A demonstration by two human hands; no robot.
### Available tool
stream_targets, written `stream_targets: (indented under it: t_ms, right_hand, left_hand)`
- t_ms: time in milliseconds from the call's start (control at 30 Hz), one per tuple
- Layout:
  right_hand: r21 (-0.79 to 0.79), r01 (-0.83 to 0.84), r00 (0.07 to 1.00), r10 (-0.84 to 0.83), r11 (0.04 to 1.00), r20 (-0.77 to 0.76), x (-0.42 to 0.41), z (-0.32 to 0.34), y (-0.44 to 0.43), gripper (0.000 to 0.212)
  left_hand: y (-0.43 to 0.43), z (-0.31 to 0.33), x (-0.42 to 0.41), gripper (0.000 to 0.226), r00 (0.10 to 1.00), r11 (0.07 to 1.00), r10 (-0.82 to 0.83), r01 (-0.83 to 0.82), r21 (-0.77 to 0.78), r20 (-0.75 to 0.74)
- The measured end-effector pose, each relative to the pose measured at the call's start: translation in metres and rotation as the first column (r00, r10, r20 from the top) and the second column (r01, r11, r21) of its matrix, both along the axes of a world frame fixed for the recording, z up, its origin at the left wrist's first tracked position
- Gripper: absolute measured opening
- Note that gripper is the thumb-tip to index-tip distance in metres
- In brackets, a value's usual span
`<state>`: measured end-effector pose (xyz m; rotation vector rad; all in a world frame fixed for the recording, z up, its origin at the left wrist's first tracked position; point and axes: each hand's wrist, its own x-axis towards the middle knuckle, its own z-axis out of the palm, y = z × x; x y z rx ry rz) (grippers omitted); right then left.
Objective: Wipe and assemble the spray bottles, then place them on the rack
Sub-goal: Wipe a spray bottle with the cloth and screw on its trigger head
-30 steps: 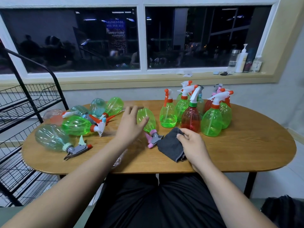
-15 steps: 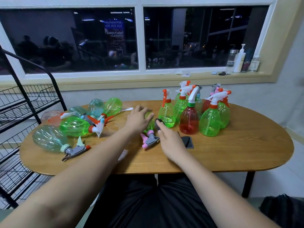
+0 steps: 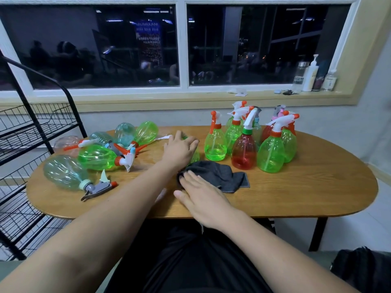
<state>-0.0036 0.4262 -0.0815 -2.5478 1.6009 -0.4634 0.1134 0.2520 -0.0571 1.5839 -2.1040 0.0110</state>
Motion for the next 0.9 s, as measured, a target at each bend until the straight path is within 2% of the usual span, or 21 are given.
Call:
stream_targets:
  t_ms: [267,400,500,700,900]
  right_hand:
    - [0.031,-0.041,0.999,0.040,0.999,0.013,-0.007,-0.003,-0.008,0.067]
    - [0.103,-0.003,0.998,-0.004,0.995,0.069,-0.027,-0.003,0.001,0.066]
    - [0.107,0.025,0.998,-0.031,0.994,0.051,-0.038,0.001,0.002,0.066]
    - [0.125,0.105,0.994,-0.108,0.986,0.014,-0.035,-0.003,-0.026,0.082]
    - [0.093,0.040,0.999,-0.039,0.995,-0.012,-0.019,-0.006,-0.014,0.086]
  left_hand:
    - [-0.001,0.005,0.002,0.038,0.999,0.999,-0.039,0.038,0.024,0.030]
    - [-0.002,0.007,0.001,0.039,0.998,0.998,-0.042,0.040,0.046,0.042]
    - [-0.002,0.007,0.000,0.039,0.998,0.997,-0.052,0.050,0.051,0.040]
    - [-0.002,0.007,-0.001,0.039,0.997,0.998,-0.056,0.054,0.043,0.046]
    - [-0.003,0.004,-0.002,0.037,0.999,0.999,-0.037,0.036,0.028,0.034]
